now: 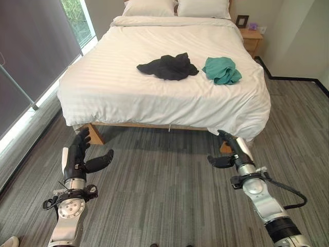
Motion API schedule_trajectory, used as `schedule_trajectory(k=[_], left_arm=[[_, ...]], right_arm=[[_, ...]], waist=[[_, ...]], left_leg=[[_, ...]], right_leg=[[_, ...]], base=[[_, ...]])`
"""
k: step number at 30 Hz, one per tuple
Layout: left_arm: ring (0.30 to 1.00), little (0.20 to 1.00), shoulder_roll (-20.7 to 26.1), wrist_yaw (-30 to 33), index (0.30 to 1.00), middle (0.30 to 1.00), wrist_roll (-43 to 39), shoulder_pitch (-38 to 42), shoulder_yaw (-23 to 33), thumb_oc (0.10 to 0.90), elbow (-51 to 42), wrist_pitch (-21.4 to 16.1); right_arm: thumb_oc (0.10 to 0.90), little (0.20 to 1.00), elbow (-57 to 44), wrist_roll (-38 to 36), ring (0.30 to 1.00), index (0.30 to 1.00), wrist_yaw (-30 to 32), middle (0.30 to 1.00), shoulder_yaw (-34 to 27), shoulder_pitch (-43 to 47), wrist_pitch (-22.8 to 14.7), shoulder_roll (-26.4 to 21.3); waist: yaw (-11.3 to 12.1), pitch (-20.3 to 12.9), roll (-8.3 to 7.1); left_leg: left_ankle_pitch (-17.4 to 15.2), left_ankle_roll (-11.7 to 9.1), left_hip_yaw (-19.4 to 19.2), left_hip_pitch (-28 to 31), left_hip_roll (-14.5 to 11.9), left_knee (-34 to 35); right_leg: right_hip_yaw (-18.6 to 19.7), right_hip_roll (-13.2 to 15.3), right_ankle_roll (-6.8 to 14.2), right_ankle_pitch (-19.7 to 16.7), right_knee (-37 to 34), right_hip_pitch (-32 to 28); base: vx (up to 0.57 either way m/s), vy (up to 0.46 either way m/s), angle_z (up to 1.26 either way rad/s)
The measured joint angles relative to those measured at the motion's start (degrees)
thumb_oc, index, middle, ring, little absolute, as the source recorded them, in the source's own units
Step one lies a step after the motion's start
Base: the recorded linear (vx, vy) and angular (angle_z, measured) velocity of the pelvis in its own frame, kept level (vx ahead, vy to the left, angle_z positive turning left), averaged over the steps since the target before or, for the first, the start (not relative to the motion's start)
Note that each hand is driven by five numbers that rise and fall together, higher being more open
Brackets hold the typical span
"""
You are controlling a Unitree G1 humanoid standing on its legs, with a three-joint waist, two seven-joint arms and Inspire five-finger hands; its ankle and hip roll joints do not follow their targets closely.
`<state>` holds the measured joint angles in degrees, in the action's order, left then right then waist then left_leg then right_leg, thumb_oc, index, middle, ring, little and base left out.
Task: Pick up bed clothes into laundry basket.
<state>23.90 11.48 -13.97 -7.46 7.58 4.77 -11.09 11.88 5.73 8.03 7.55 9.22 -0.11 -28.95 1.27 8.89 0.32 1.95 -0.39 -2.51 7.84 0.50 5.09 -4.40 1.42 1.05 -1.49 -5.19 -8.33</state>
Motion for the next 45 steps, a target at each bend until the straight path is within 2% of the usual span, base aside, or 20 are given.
schedule_trajectory(k=[11, 13, 14, 15, 17, 19, 22, 25, 26, 28, 31, 34, 35, 36, 38, 39, 41, 42, 43, 45], left_arm=[[0.900, 0.900, -2.84, -2.33, 0.900, 0.900, -1.72, -6.44, 0.39, 0.800, -1.06, 1.94], [0.900, 0.900, -3.05, -2.37, 0.900, 0.900, -1.73, -5.94, 0.06, 0.800, -0.16, 2.33], [0.900, 0.900, -2.99, -2.74, 0.900, 0.900, -1.68, -5.17, -0.66, 0.800, 0.46, 2.70], [0.900, 0.900, -3.03, -3.33, 0.900, 0.900, -1.70, -4.67, -0.90, 0.800, 1.25, 2.86], [0.900, 0.900, -3.28, -3.45, 0.900, 0.900, -1.72, -4.70, -0.85, 0.800, 2.87, 2.88], [0.900, 0.900, -2.95, -3.43, 0.900, 0.900, -1.74, -4.61, -0.82, 0.800, 3.91, 3.69], [0.900, 0.900, -1.74, -3.38, 0.900, 0.900, -1.73, -3.24, -0.90, 0.800, 4.52, 4.03], [0.900, 0.900, -0.44, -3.33, 0.900, 0.900, -1.70, -0.46, -3.38, 0.800, 5.51, 3.92], [0.900, 0.900, 0.05, -3.29, 0.900, 0.900, -1.72, 0.18, -4.57, 0.800, 5.62, 3.95], [0.900, 0.900, -0.58, -3.42, 0.900, 0.900, -1.74, 0.28, -5.98, 0.800, 5.55, 3.91], [0.900, 0.900, -0.54, -4.69, 0.900, 0.900, -1.69, -0.54, -6.68, 0.800, 5.42, 3.85], [0.900, 0.900, -0.54, -4.94, 0.900, 0.900, -1.95, 0.23, -7.19, 0.800, 5.80, 3.94], [0.900, 0.900, -0.55, -4.89, 0.900, 0.900, -2.52, 1.00, -7.29, 0.800, 6.08, 3.90], [0.900, 0.900, -0.39, -4.87, 0.900, 0.900, -3.18, 1.00, -7.29, 0.800, 6.10, 3.90], [0.900, 0.900, -0.20, -4.97, 0.900, 0.900, -3.92, 0.39, -7.51, 0.800, 6.08, 3.95], [0.900, 0.900, -0.28, -4.87, 0.900, 0.900, -3.97, 0.83, -7.44, 0.800, 5.90, 3.86], [0.900, 0.900, -0.30, -4.85, 0.900, 0.900, -3.91, 0.53, -7.34, 0.800, 5.81, 3.89], [0.900, 0.900, -0.40, -4.91, 0.900, 0.900, -3.90, -0.14, -6.73, 0.800, 5.23, 3.88], [0.900, 0.900, -0.37, -4.90, 0.900, 0.900, -3.89, -0.13, -6.21, 0.800, 5.14, 3.86], [0.900, 0.900, -0.31, -4.79, 0.900, 0.900, -3.89, -0.31, -5.44, 0.800, 5.25, 3.86]], right_arm=[[0.800, 0.900, -4.05, 3.07, 0.900, 0.900, -0.11, 0.900, -1.75, -5.63, -0.57, 0.21], [0.800, 0.900, -4.05, 4.08, 0.900, 0.900, -0.15, 0.900, -1.81, -4.94, -0.57, -0.14], [0.800, 0.900, -4.08, 4.71, 0.900, 0.900, -0.18, 0.900, -1.82, -4.53, -0.54, -0.84], [0.800, 0.900, -4.07, 5.00, 0.900, 0.900, -0.34, 0.900, -1.73, -4.84, -0.40, -0.98], [0.800, 0.900, -4.21, 5.16, 0.900, 0.900, -0.33, 0.900, -1.30, -4.94, -0.48, -0.99], [0.800, 0.900, -4.87, 5.20, 0.900, 0.900, -0.35, 0.900, -1.26, -4.92, -0.49, -1.25], [0.800, 0.900, -5.81, 5.12, 0.900, 0.900, -0.26, 0.900, -1.06, -4.19, -0.65, -1.40], [0.800, 0.900, -5.25, 4.87, 0.900, 0.900, -0.05, 0.900, -1.12, -4.18, -0.67, -0.85], [0.800, 0.900, -4.89, 4.83, 0.900, 0.900, -0.04, 0.900, -1.09, -4.08, -0.67, -0.28], [0.800, 0.900, -3.81, 4.72, 0.900, 0.900, 0.11, 0.900, -1.19, -1.91, -0.68, -0.15], [0.800, 0.900, -3.73, 4.72, 0.900, 0.900, 0.97, 0.900, -1.40, -1.18, -0.94, -0.25], [0.800, 0.900, -3.51, 4.69, 0.900, 0.900, 1.13, 0.900, -1.25, -0.65, -1.22, -1.21], [0.800, 0.900, -3.37, 4.68, 0.900, 0.900, 1.44, 0.900, -1.36, -0.48, -1.31, -1.31], [0.800, 0.900, -3.45, 4.69, 0.900, 0.900, 1.68, 0.900, -0.87, -0.32, -1.32, -1.29], [0.800, 0.900, -3.57, 4.69, 0.900, 0.900, 2.37, 0.900, 0.21, -0.14, -1.35, -1.23], [0.800, 0.900, -3.61, 4.71, 0.900, 0.900, 2.57, 0.900, 0.70, 0.02, -1.25, -1.09], [0.800, 0.900, -3.71, 4.82, 0.900, 0.900, 2.48, 0.900, 1.22, 0.06, -1.35, -0.97], [0.800, 0.900, -3.77, 4.87, 0.900, 0.900, 2.44, 0.900, 1.38, -0.29, -1.31, -0.66], [0.800, 0.900, -3.69, 4.88, 0.900, 0.900, 2.29, 0.900, 1.49, -0.30, -1.29, -0.80], [0.800, 0.900, -3.65, 4.90, 0.900, 0.900, 2.15, 0.900, 1.81, -0.43, -1.28, -0.78]], waist=[[1.50, 2.31, -0.36], [2.13, 3.88, 0.85], [1.97, 5.58, 1.98], [1.52, 6.20, 1.85], [1.36, 6.84, 1.06], [0.70, 7.30, 1.00], [-0.60, 8.51, 0.31], [-2.28, 7.72, -1.97], [-2.92, 6.85, -3.62], [-2.40, 6.83, -3.62], [-6.91, 5.97, -2.70], [-5.79, 5.87, -3.57], [-4.95, 6.11, -3.91], [-3.43, 6.23, -4.37], [-2.73, 6.19, -4.23], [-1.21, 6.51, -5.07], [-0.06, 6.46, -4.52], [0.65, 6.20, -4.03], [1.22, 6.33, -3.33], [1.42, 6.43, -2.89]], left_leg=[[-0.04, 0.16, -0.29, -2.14, -0.19, -0.03], [-0.30, 1.04, -0.34, -2.76, -0.71, -0.11], [-0.09, 1.63, -0.32, -2.53, -1.70, -0.28], [0.36, 1.56, 0.05, -2.38, -1.56, -0.35], [-1.20, 3.56, 1.29, -1.90, -0.43, -0.87], [-1.44, 4.08, 2.90, -2.25, -0.90, -0.67], [-2.82, 5.00, 5.21, -2.87, -2.99, -0.91], [-5.30, 1.65, 8.30, -1.96, -4.33, 0.35], [-6.31, 0.03, 9.87, -1.31, -4.48, 0.35], [-9.09, -3.37, 9.84, -1.37, -4.39, -8.32], [-13.41, -4.12, 8.81, 0.24, -6.41, -16.81], [-10.94, -9.89, 7.97, -5.79, -6.04, -37.19], [-6.65, -10.66, 7.29, -10.66, -5.98, -46.58], [-5.97, -10.14, 5.77, -13.85, -5.83, -51.61], [-6.72, -9.43, 3.41, -18.28, -5.05, -52.73], [-7.98, -8.05, 0.81, -19.54, -4.10, -49.20], [-7.86, -7.68, -1.43, -21.63, -3.07, -40.32], [-7.48, -5.18, -1.73, -19.62, -2.68, -26.09], [-4.23, -4.37, -1.89, -19.16, -2.49, -15.94], [0.03, -4.46, -1.90, -19.27, -2.72, -9.08]], right_leg=[[0.81, -0.06, 1.24, 0.89, 3.26, 4.08], [-0.25, -0.32, 2.34, 1.31, 11.65, 8.81], [-1.28, 0.10, 4.94, 3.07, 22.09, 14.00], [-2.81, 1.77, 6.59, 5.37, 28.08, 16.51], [-3.53, 5.12, 6.65, 5.93, 31.49, 19.37], [-3.24, 7.10, 7.05, 5.96, 29.84, 22.05], [-4.63, 5.86, 7.79, 3.91, 17.73, 25.03], [-8.58, 6.17, 9.95, 3.32, 8.89, 25.09], [-8.19, 6.52, 9.01, 1.88, 9.96, 24.92], [-8.06, 4.04, 9.28, 0.89, 10.59, 24.60], [-9.42, 0.13, 5.67, 0.85, 13.55, 22.66], [-9.88, -1.47, -0.47, 0.64, 11.71, 18.81], [-9.17, -2.02, -2.50, 0.75, 10.24, 17.27], [-8.89, -1.81, -4.00, -0.13, 8.80, 15.66], [-8.08, -2.10, -5.31, -0.49, 6.52, 12.35], [-6.36, -1.64, -5.22, -0.89, 5.29, 10.97], [-5.40, -2.24, -4.24, -1.44, 3.04, 8.95], [-4.88, -2.96, -3.50, -1.59, 1.31, 7.33], [-4.68, -4.13, -4.21, -1.82, 0.33, 5.88], [-4.91, -5.42, -4.98, -1.54, -0.01, 4.06]], base=[[-0.02, 0.058, -0.05], [-0.03, 0.108, -0.08], [0.10, 0.069, 0.15], [0.25, 0.081, 0.22], [0.34, 0.054, 0.19], [0.34, -0.016, 0.27], [0.42, -0.034, 0.36], [0.54, -0.044, 0.75], [0.37, -0.044, 0.62], [0.58, -0.073, -0.05], [0.43, -0.143, 0.21], [0.36, -0.235, -0.37], [0.44, -0.104, -0.72], [0.42, 0.018, -0.72], [0.39, 0.130, -0.59], [0.35, 0.180, -0.59], [0.38, 0.193, -0.54], [0.40, 0.168, -0.41], [0.34, 0.127, -0.30], [0.23, 0.091, -0.14]])
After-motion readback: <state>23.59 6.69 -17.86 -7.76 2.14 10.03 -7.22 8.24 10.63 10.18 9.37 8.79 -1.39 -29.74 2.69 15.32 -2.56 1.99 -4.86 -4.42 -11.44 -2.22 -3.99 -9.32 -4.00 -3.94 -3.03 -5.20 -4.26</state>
